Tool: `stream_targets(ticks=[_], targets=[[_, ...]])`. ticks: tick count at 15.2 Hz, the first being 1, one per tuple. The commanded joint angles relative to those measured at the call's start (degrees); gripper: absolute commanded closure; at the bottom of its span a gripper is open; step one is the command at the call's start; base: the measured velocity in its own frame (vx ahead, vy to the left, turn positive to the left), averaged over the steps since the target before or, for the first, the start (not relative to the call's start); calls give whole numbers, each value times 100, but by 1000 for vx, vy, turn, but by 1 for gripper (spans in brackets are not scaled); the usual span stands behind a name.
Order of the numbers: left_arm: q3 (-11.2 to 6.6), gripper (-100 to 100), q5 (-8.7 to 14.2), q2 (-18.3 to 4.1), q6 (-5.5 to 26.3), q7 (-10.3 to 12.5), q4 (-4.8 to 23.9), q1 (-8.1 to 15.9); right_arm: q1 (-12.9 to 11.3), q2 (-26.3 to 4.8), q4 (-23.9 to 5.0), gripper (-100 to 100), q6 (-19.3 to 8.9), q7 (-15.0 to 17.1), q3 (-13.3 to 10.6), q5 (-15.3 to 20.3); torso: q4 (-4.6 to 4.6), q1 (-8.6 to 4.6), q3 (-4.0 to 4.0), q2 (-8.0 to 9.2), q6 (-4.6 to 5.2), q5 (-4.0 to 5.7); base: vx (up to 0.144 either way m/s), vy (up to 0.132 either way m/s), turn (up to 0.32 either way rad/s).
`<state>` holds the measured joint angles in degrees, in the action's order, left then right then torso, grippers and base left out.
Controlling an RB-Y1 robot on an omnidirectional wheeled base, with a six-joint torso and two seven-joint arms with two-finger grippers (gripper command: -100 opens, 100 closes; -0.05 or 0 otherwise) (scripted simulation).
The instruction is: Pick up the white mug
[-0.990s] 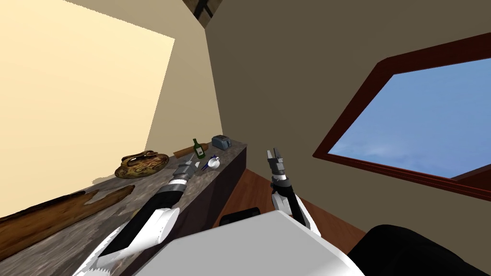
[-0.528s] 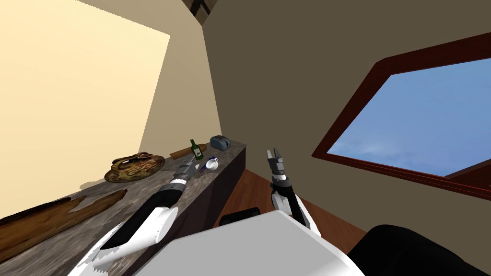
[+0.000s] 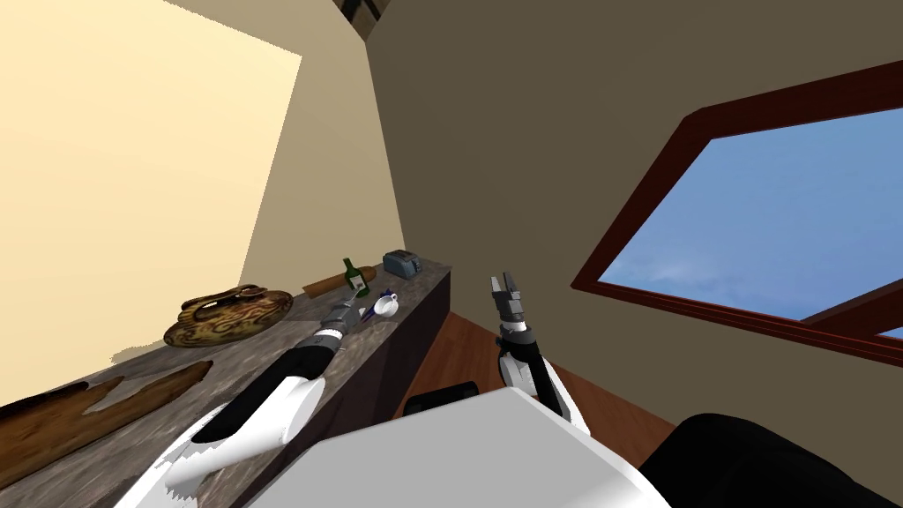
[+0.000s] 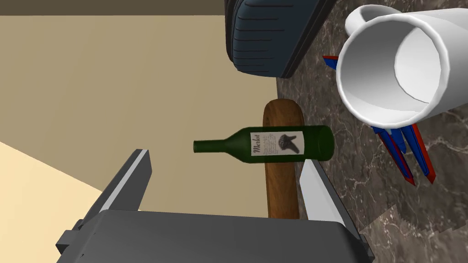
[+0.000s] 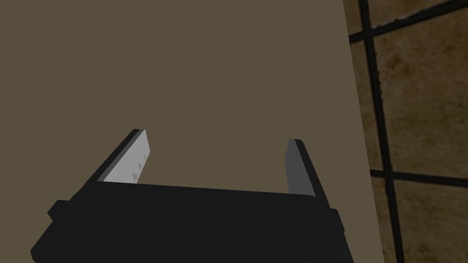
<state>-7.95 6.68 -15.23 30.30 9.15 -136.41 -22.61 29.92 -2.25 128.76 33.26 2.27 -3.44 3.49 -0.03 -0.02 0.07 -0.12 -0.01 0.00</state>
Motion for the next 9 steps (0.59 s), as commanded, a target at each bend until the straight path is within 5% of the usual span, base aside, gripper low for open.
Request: stream_targets(ticks=[1, 9], targets=[[-42, -100, 54, -30, 286, -14, -27, 52, 0, 0, 0, 0, 0, 0, 0, 0, 0, 0, 0, 0, 0, 0, 29, -4, -44], [-149, -100, 189, -116, 1238, -29, -70, 153, 0, 0, 0, 0, 0, 0, 0, 0, 0, 1, 0, 0, 0, 0, 30, -1, -46]])
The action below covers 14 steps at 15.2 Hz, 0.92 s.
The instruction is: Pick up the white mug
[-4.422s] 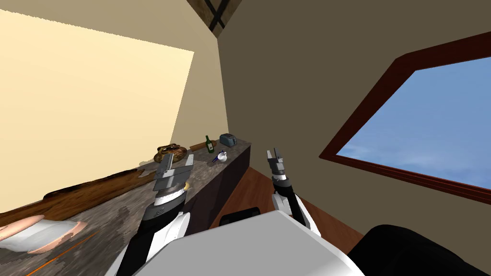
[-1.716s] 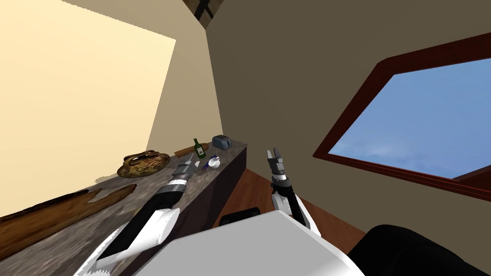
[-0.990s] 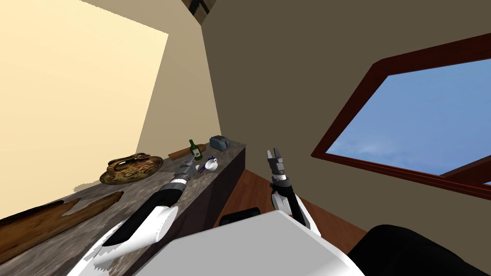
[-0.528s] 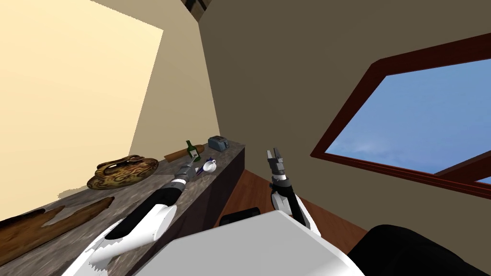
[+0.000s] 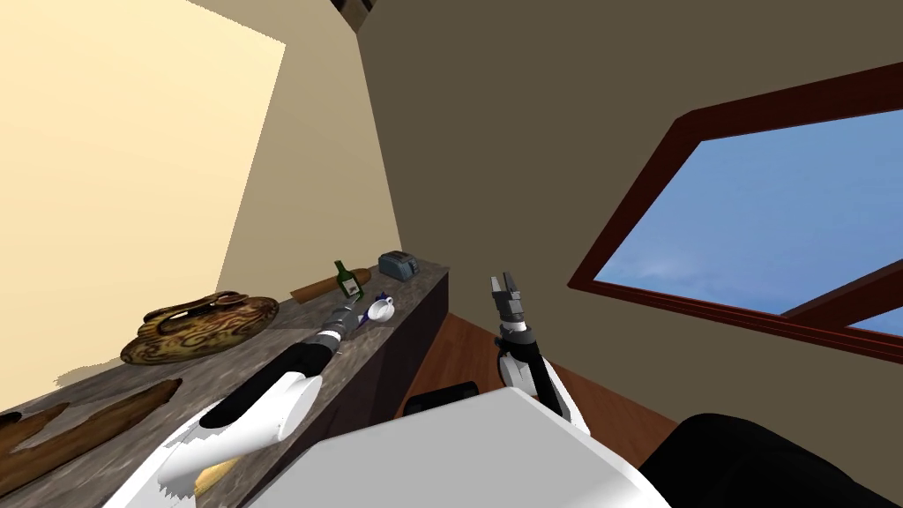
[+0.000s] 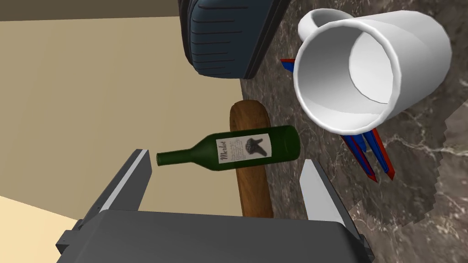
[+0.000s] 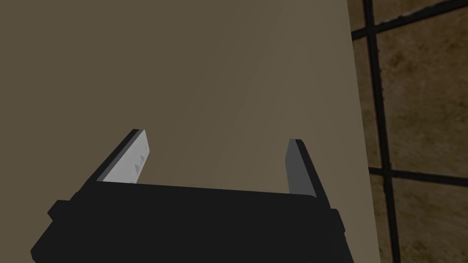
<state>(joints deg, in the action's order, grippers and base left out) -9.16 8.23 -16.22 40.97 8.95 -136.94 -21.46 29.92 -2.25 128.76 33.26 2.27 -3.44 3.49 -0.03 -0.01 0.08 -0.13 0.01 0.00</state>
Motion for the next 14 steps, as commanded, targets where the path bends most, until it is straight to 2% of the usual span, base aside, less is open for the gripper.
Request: stream_targets(ticks=[1, 14], targets=[[-28, -100, 34, -17, 286, -9, -17, 38, 0, 0, 0, 0, 0, 0, 0, 0, 0, 0, 0, 0, 0, 0, 41, 0, -73], [-186, -100, 234, -120, 1819, -33, -77, 180, 0, 0, 0, 0, 0, 0, 0, 0, -1, 0, 1, -2, 0, 0, 31, 1, -46]])
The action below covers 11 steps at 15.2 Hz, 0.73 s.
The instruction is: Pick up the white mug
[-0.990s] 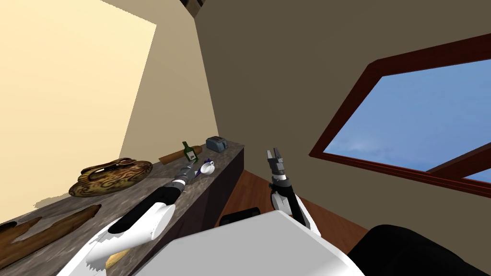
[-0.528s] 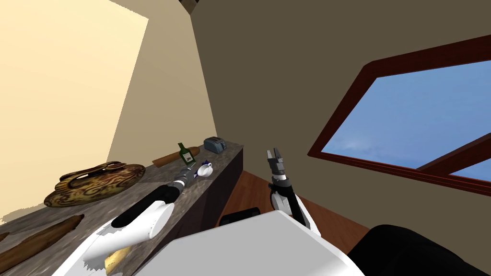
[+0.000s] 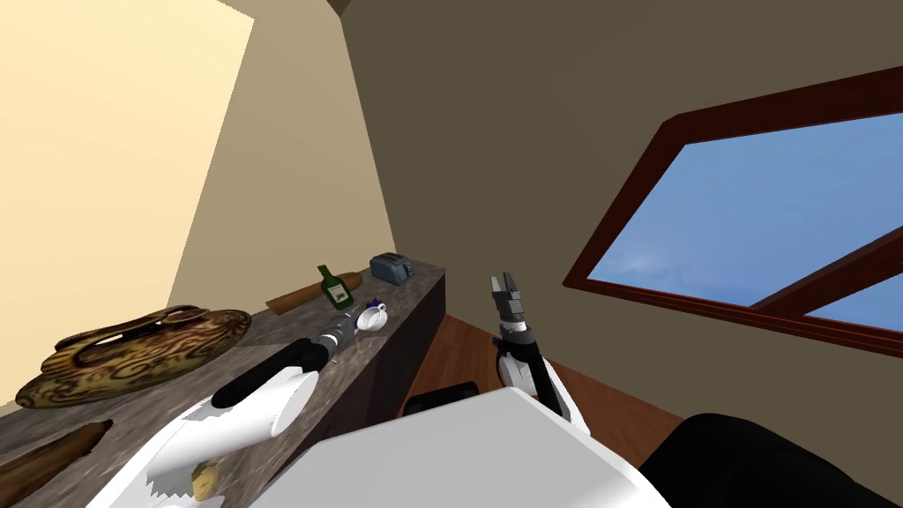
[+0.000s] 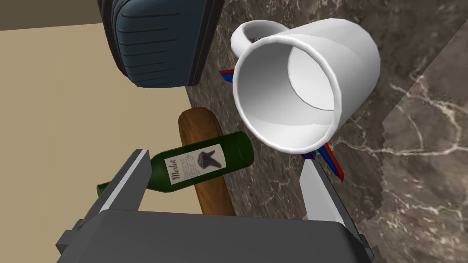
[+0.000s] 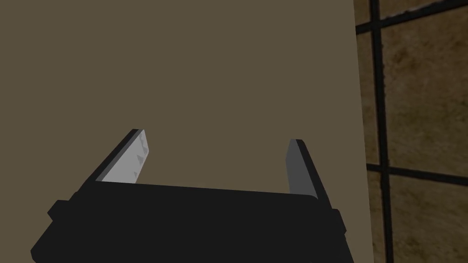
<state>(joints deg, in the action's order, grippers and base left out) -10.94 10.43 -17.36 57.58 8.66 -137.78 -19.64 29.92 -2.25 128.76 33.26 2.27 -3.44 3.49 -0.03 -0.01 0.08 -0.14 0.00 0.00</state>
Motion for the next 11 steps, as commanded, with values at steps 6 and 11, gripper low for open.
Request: stream_targets(ticks=[6, 11], targets=[[-109, -100, 142, -62, 873, -21, -29, 85, 0, 0, 0, 0, 0, 0, 0, 0, 0, 0, 1, -2, 1, 0, 33, 2, -55], [-157, -100, 203, -87, 1444, -29, -46, 126, 0, 0, 0, 0, 0, 0, 0, 0, 0, 1, -1, 1, 1, 0, 27, 6, -45]])
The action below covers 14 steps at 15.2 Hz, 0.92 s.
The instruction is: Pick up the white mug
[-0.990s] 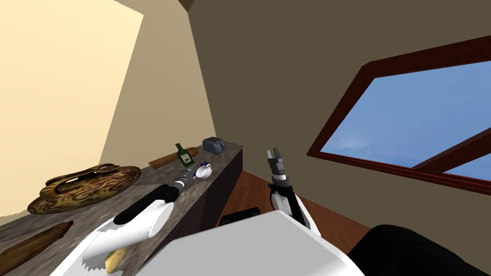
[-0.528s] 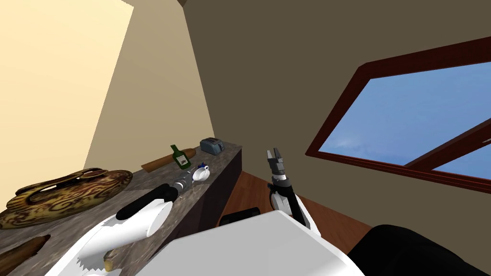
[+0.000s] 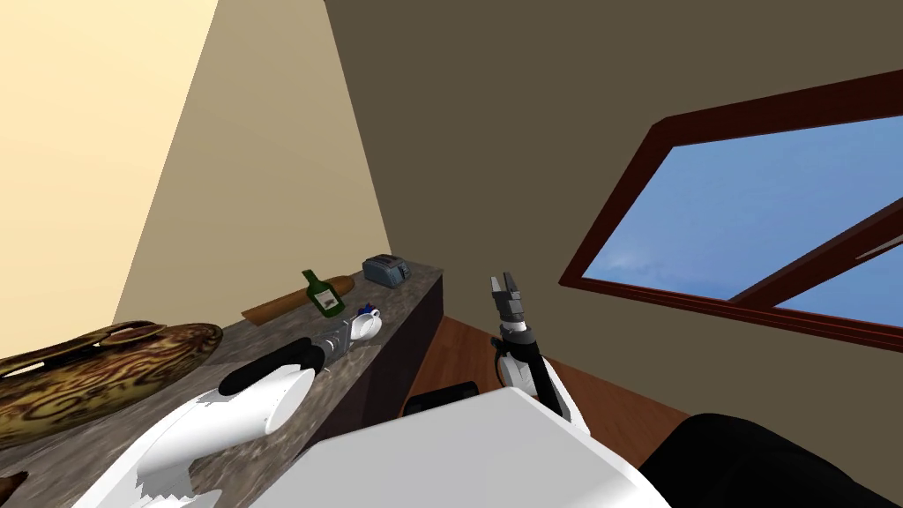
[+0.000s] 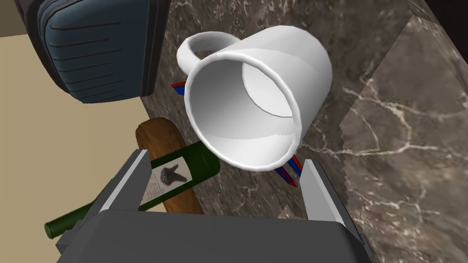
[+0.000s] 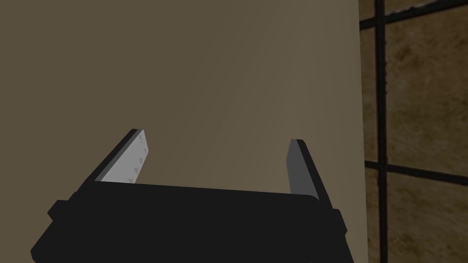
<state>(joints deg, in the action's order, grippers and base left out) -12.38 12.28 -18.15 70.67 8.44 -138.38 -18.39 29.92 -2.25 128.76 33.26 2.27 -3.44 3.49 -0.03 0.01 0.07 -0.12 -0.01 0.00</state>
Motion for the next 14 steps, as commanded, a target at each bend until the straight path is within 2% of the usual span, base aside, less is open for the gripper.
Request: stream_targets(ticks=[1, 4, 5, 14], targets=[[-58, -100, 76, -30, 286, -15, -2, 40, 0, 0, 0, 0, 0, 0, 0, 0, 0, 0, 0, 0, 0, 0, 38, 9, -79], [-58, -100, 76, -30, 520, -15, -2, 40, 0, 0, 0, 0, 0, 0, 0, 0, 0, 0, 1, -2, 0, 0, 30, 6, -28], [-102, -100, 132, -53, 716, -23, -17, 78, 0, 0, 0, 0, 0, 0, 0, 0, 0, -1, 0, 1, 0, 0, 27, 7, -49], [-218, -100, 283, -116, 1733, -44, -50, 179, 0, 0, 0, 0, 0, 0, 0, 0, 0, 0, 1, -2, 0, 0, 33, 6, -54]])
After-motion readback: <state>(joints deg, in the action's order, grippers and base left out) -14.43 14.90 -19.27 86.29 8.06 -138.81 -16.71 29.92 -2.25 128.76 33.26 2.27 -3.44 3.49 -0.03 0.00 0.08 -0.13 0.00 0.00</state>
